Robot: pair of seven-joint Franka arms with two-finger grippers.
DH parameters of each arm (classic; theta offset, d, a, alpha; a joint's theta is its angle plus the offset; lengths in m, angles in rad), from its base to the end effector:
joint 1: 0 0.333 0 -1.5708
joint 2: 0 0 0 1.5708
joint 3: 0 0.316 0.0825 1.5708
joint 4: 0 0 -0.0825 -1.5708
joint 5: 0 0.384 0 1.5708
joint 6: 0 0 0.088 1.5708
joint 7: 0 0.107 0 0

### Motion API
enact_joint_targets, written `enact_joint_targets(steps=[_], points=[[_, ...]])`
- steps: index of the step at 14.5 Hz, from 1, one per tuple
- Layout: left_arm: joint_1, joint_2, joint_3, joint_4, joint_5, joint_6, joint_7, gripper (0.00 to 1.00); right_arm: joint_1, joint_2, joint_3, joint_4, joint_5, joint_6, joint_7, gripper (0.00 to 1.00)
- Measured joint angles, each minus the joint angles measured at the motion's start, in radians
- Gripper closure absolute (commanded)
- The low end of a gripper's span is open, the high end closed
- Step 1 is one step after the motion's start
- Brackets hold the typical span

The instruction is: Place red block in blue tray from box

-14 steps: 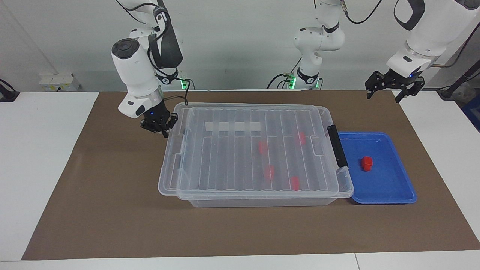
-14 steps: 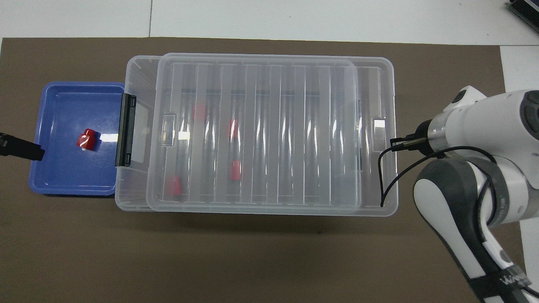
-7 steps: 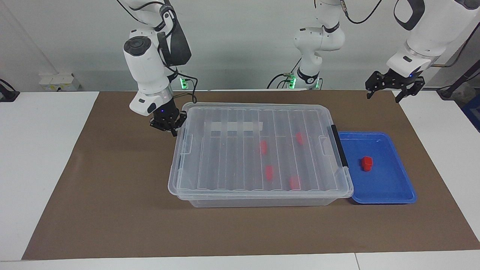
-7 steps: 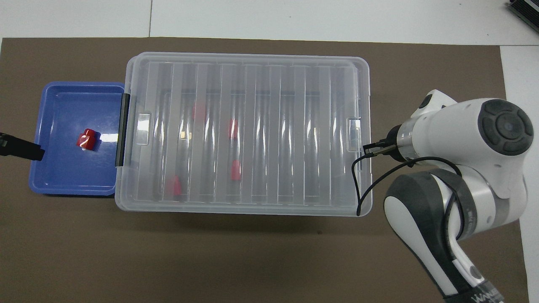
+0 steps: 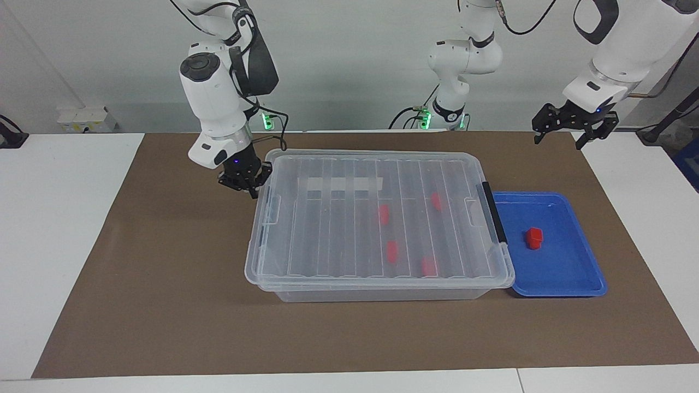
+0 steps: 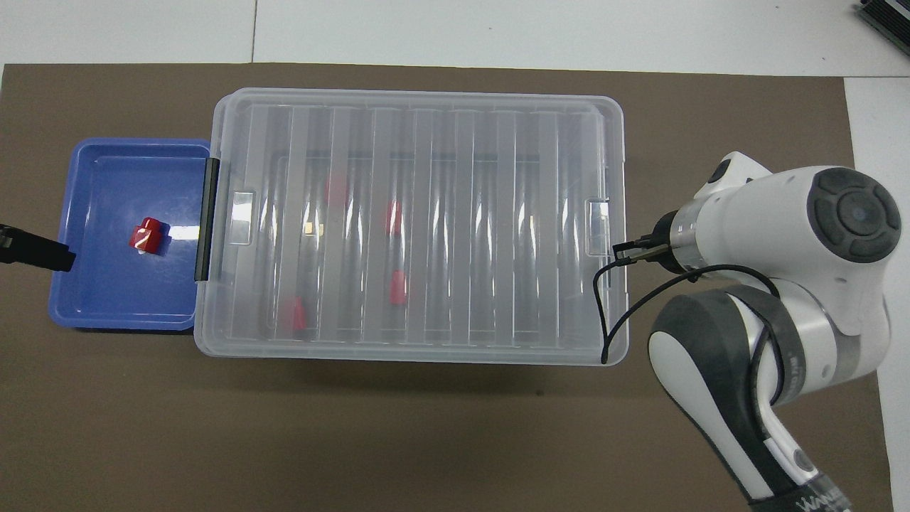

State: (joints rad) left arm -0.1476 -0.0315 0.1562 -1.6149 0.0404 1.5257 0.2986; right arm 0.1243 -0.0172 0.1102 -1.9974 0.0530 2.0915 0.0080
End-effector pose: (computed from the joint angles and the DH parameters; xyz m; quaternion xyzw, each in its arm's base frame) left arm 0.5392 0.0105 0.6171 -0.9890 0.1442 0.0314 0.0131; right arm 0.5455 0.1333 0.4766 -0.9931 -0.1010 -0.0524 0.0293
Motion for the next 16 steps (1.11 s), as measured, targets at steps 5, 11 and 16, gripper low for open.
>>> enact_joint_targets(steps=[5,11,16], points=[[0.0,0.0,0.0,0.0,0.0,0.0,0.0,0.0,-0.042,-0.036,-0.014,0.008,0.0,-0.047,0.024,0.0],[0.0,0.0,0.0,0.0,0.0,0.0,0.0,0.0,-0.14,-0.068,-0.019,0.088,-0.068,-0.178,0.115,0.0],[0.0,0.0,0.0,0.0,0.0,0.0,0.0,0.0,-0.148,-0.059,-0.018,0.236,-0.087,-0.294,0.186,0.0]])
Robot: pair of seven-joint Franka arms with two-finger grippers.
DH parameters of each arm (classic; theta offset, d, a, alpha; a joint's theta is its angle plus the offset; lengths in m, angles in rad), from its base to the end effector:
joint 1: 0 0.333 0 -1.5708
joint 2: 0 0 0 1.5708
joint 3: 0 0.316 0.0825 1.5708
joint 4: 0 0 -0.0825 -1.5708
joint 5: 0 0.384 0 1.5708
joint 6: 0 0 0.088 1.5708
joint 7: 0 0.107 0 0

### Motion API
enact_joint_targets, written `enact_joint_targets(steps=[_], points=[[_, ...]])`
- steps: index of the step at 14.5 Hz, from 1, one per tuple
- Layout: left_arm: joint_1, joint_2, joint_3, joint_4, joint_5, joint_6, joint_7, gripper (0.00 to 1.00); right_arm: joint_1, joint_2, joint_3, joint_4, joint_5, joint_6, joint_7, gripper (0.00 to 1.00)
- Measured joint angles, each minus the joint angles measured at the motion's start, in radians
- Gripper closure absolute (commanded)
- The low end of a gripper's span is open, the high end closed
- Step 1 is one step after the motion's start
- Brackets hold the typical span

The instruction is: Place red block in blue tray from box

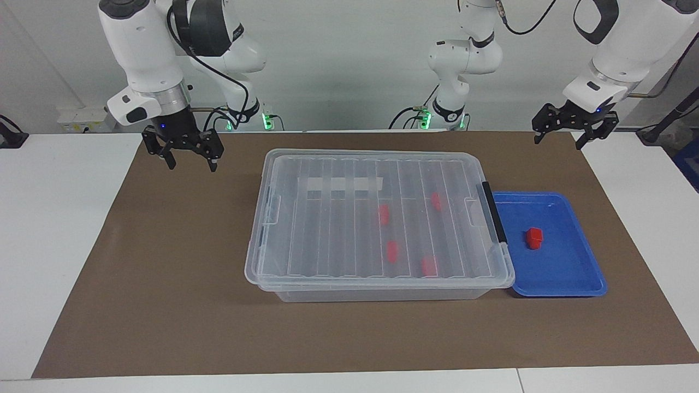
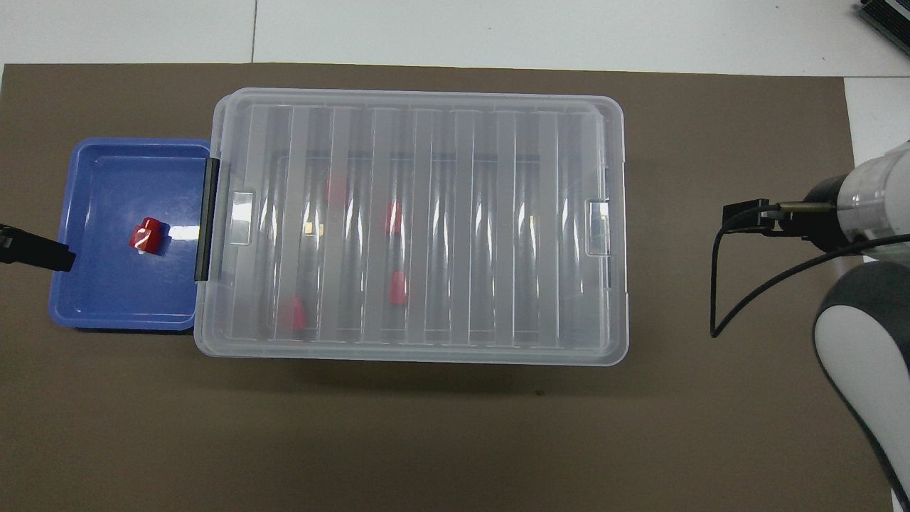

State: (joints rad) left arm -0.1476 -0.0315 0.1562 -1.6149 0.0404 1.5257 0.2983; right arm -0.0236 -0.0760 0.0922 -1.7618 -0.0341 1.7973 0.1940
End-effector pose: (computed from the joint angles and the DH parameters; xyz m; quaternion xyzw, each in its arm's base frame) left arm 0.5392 0.0105 0.6171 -0.9890 0.1440 0.0314 0.0131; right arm 0.5474 0.0364 0.5956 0.9965 -0.0596 0.0577 0.0128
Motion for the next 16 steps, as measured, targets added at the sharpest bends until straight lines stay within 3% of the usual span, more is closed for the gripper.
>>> enact_joint_targets(steps=[8,16], points=[[0.0,0.0,0.0,0.0,0.0,0.0,0.0,0.0,-0.036,0.071,0.0,0.192,-0.008,-0.184,0.003,0.0],[0.0,0.0,0.0,0.0,0.0,0.0,0.0,0.0,-0.031,0.096,0.007,0.207,-0.024,-0.224,0.005,0.0]])
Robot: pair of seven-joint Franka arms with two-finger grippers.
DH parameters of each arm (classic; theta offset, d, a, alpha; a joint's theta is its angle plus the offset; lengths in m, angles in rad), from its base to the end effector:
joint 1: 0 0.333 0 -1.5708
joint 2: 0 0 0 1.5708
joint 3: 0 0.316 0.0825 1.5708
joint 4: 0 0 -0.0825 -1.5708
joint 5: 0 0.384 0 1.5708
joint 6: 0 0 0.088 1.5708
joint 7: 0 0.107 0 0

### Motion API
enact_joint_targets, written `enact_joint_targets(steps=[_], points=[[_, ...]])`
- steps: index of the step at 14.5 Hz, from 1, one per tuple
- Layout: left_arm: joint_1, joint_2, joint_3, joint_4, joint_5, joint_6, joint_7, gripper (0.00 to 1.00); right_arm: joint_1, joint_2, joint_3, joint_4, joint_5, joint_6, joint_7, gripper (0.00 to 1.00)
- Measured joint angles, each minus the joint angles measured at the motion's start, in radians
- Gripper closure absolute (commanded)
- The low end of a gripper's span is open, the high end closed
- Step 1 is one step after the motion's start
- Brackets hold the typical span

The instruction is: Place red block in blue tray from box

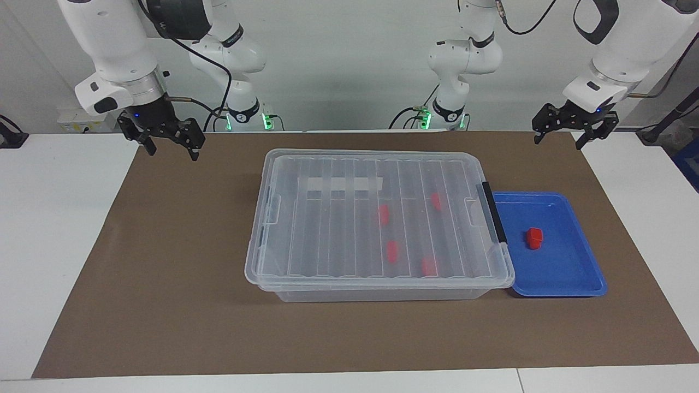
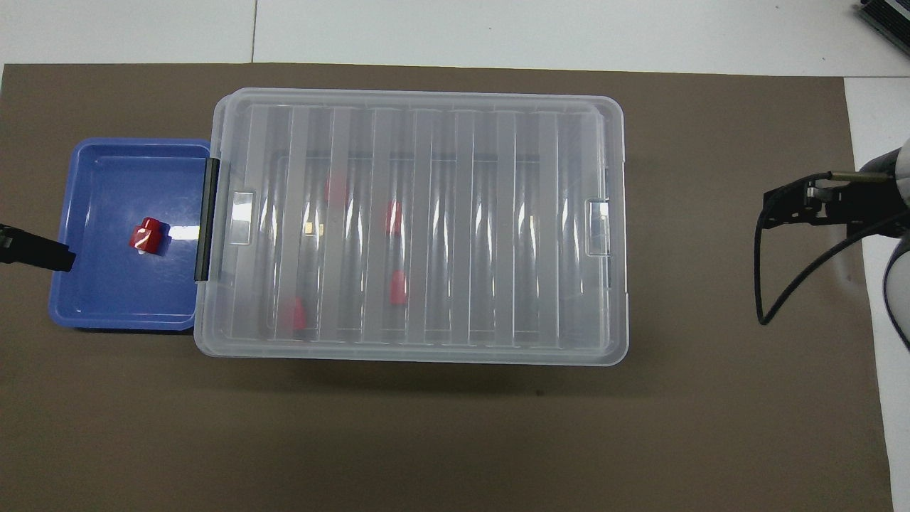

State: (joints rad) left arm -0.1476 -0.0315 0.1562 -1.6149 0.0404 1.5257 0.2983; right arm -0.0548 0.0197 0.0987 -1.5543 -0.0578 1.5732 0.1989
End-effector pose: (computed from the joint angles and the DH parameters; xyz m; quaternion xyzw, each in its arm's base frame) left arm 0.5392 0.0105 0.6171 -0.9890 0.1440 0.0314 0.0131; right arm 0.5606 0.0179 0.6217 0.9966 -0.0773 0.0030 0.0278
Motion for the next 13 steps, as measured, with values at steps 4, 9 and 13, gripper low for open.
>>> enact_joint_targets(steps=[4,9,13], points=[[0.0,0.0,0.0,0.0,0.0,0.0,0.0,0.0,0.0,0.0,0.001,-0.003,0.0,-0.008,-0.005,0.0],[0.0,0.0,0.0,0.0,0.0,0.0,0.0,0.0,0.0,-0.003,0.002,-0.007,0.015,-0.027,-0.008,0.0],[0.0,0.0,0.0,0.0,0.0,0.0,0.0,0.0,-0.02,-0.02,-0.002,-0.027,0.059,-0.03,-0.008,0.0]])
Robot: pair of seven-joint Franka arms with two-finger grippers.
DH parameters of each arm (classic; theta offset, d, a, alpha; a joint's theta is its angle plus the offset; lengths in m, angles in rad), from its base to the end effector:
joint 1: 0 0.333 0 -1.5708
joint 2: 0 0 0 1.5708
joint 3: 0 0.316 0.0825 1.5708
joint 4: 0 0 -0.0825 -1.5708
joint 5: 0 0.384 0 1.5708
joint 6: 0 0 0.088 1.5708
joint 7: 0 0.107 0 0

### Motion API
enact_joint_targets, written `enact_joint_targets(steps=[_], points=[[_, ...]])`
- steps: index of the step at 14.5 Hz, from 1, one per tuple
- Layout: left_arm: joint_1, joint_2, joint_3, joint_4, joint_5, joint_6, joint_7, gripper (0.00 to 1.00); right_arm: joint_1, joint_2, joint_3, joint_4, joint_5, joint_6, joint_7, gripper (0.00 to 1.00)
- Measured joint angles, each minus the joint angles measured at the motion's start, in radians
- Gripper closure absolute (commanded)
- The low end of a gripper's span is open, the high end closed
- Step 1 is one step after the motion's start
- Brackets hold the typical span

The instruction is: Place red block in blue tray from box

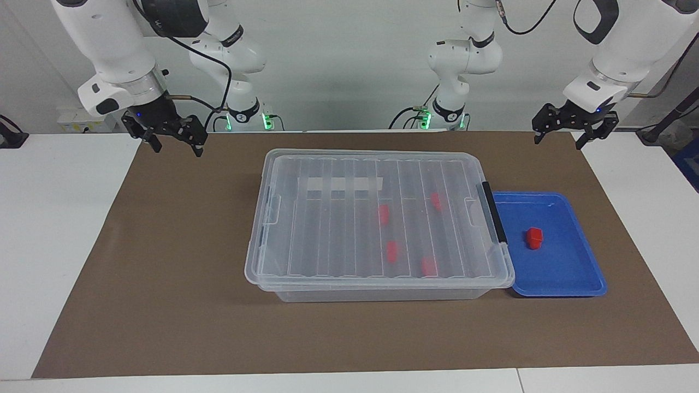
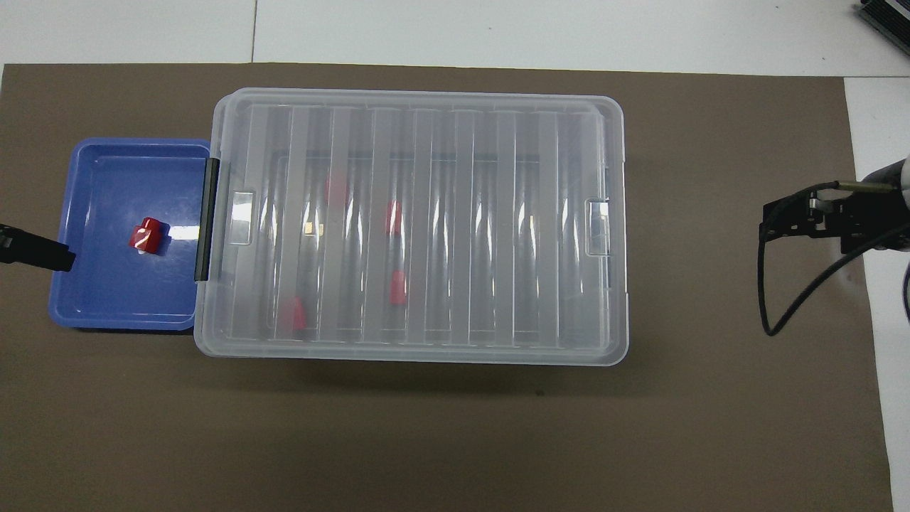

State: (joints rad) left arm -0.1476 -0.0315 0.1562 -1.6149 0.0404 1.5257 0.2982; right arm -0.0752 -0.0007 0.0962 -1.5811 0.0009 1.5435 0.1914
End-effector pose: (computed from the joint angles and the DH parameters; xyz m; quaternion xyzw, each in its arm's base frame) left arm 0.5392 0.0105 0.6171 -0.9890 0.1440 0.0314 0.0131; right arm 0.5509 0.0117 0.6177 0.9962 -0.0851 -0.0184 0.0015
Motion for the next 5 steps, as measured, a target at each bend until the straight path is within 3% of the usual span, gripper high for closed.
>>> enact_joint_targets(steps=[5], points=[[0.0,0.0,0.0,0.0,0.0,0.0,0.0,0.0,0.003,-0.005,0.001,-0.008,0.003,0.0,0.0,0.0]])
